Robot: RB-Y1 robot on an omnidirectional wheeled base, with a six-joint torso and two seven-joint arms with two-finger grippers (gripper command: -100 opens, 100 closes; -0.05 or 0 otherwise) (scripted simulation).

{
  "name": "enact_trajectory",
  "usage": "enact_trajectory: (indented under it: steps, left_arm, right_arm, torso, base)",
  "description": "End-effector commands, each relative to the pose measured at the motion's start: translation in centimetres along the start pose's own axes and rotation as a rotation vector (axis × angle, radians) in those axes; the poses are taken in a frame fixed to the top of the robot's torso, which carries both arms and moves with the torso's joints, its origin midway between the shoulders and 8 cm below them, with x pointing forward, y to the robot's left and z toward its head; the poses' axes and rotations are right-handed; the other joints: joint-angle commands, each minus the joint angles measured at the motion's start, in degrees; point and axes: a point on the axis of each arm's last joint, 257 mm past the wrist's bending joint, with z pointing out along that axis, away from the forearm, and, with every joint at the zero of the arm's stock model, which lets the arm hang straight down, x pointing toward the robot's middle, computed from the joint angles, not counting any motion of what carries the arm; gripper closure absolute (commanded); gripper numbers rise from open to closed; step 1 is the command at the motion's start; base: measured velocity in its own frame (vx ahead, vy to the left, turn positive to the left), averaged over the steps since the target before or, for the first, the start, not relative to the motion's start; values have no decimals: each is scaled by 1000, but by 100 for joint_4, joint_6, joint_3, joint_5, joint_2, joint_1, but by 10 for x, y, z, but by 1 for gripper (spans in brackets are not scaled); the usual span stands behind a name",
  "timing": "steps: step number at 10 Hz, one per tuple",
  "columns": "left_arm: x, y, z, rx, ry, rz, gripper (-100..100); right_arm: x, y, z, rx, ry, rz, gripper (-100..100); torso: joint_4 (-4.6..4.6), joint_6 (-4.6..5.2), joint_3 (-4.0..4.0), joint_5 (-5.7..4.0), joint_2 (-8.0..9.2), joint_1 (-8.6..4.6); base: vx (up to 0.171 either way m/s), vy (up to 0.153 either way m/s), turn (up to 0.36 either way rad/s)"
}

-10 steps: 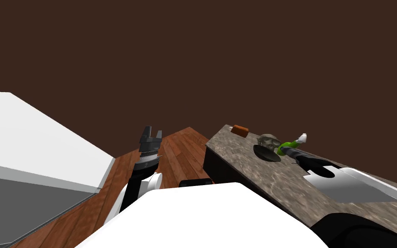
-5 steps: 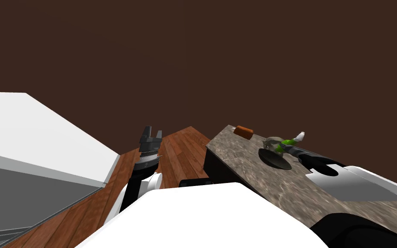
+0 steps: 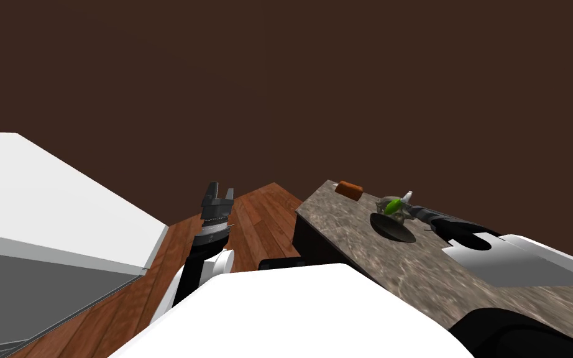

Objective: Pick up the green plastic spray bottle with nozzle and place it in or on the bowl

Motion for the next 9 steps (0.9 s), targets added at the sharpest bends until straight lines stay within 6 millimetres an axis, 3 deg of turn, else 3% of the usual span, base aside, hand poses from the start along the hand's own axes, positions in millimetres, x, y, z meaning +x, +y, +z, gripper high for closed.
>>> enact_trajectory:
  steps: [1, 7, 8, 9]
  left_arm:
    - [0, 0, 0, 0, 0, 0, 0]
    - [0, 0, 0, 0, 0, 0, 0]
    - [0, 0, 0, 0, 0, 0, 0]
    - [0, 0, 0, 0, 0, 0, 0]
  right_arm:
    - [-11, 8, -6, -6, -3, -1, -100]
    - [-41, 44, -30, -46, -5, -18, -100]
    - [-38, 39, -26, -42, -6, -15, -100]
    - [-39, 39, -26, -42, -6, -15, 0]
  torso:
    - [0, 0, 0, 0, 0, 0]
    - [0, -1, 1, 2, 2, 17]
    - [0, -1, 0, 3, 0, 19]
    - [0, -1, 1, 1, 2, 16]
  base:
    - [9, -40, -58]
    - [7, 1, -27]
    - [5, 7, -11]
    - [0, 0, 0]
